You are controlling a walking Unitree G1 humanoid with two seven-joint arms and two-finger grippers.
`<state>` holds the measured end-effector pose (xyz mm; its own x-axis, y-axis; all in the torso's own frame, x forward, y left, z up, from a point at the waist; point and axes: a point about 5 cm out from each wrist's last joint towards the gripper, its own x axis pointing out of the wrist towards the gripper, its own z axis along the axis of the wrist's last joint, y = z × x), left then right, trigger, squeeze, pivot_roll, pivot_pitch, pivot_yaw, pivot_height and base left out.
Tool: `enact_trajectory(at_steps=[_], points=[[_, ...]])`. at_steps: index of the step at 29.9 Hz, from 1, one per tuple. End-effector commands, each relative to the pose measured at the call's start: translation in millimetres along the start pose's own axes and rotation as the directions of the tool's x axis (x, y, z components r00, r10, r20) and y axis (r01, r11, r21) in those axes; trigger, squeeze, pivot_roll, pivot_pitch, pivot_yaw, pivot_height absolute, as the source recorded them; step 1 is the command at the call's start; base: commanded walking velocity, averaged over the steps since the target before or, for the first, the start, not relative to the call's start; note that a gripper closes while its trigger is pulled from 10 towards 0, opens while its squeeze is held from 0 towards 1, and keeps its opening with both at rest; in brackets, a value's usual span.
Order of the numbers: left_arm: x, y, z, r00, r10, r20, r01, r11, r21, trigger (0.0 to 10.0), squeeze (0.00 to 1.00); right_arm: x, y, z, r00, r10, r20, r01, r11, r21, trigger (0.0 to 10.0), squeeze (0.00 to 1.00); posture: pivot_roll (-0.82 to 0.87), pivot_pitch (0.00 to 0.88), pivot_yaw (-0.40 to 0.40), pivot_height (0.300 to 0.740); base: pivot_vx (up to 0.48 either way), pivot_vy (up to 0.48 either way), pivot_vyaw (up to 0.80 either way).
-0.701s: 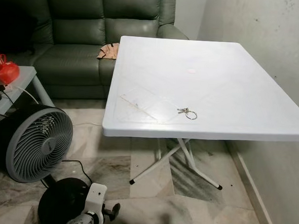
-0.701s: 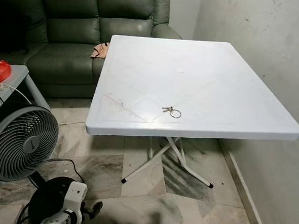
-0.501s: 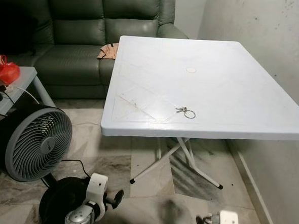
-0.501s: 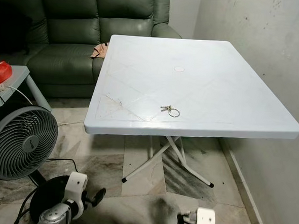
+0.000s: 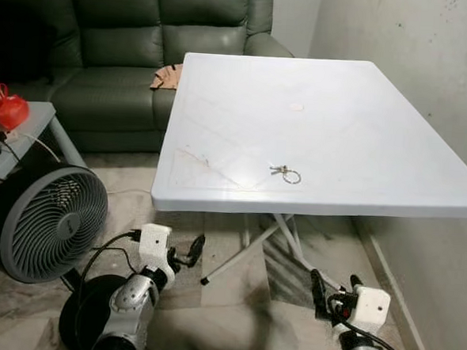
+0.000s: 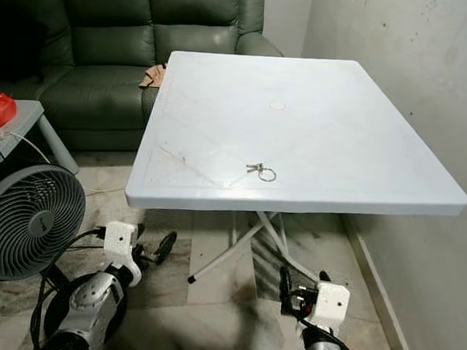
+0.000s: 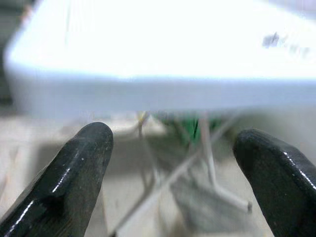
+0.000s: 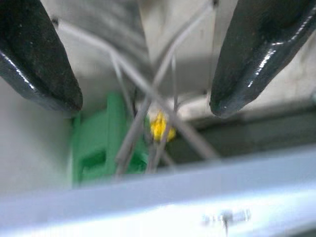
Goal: Hang keys on a hook
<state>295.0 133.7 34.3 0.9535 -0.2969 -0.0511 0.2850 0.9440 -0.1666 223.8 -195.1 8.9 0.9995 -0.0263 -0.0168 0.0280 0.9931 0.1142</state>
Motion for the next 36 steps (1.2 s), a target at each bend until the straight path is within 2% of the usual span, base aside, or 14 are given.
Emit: enact_trajectory(at_steps=[1, 5, 11, 15, 25, 36], points=[[1.7, 2.6, 10.3, 0.999, 0.007, 0.051, -0.007, 1.0, 0.004, 10.0, 0.0, 3.6, 3.7, 8.6, 0.999, 0.01, 0.042, -0.01, 1.0, 0.006, 10.0, 0.0, -0.05, 0.0, 0.039, 0.74, 0.0, 0.0, 0.0], [4.7, 2.3, 30.6, 0.992, 0.019, 0.126, -0.016, 1.0, -0.024, 10.0, 0.0, 9.2, 14.0, 32.1, 0.992, 0.016, 0.126, -0.015, 1.0, -0.008, 10.0, 0.0, -0.05, 0.0, 0.043, 0.74, 0.0, 0.0, 0.0], [5.7, 2.4, 55.8, 0.977, 0.017, 0.214, -0.005, 0.998, -0.059, 10.0, 0.0, 18.3, 28.9, 58.9, 0.982, 0.019, 0.186, -0.018, 1.0, -0.009, 10.0, 0.0, -0.04, 0.0, 0.04, 0.74, 0.0, 0.0, 0.0], [3.8, -0.1, 72.3, 0.97, -0.008, 0.243, 0.023, 0.998, -0.059, 10.0, 0.0, 20.3, 40.8, 78.2, 0.974, 0.074, 0.213, -0.061, 0.996, -0.066, 10.0, 0.0, -0.04, 0.0, 0.04, 0.74, 0.0, 0.0, 0.0], [-8.2, -4.9, 70.5, 0.979, -0.013, 0.201, 0.032, 0.995, -0.09, 10.0, 0.0, 12.7, 45.7, 83.3, 0.979, 0.123, 0.16, -0.106, 0.988, -0.112, 10.0, 0.0, -0.03, 0.0, 0.029, 0.74, 0.0, 0.0, 0.0], [-11.5, -6.9, 70.4, 0.985, -0.025, 0.172, 0.04, 0.996, -0.084, 10.0, 0.0, 9.5, 49.9, 83.7, 0.981, 0.145, 0.13, -0.128, 0.983, -0.131, 10.0, 0.0, -0.03, 0.0, 0.028, 0.74, 0.312, 0.0, 0.0]])
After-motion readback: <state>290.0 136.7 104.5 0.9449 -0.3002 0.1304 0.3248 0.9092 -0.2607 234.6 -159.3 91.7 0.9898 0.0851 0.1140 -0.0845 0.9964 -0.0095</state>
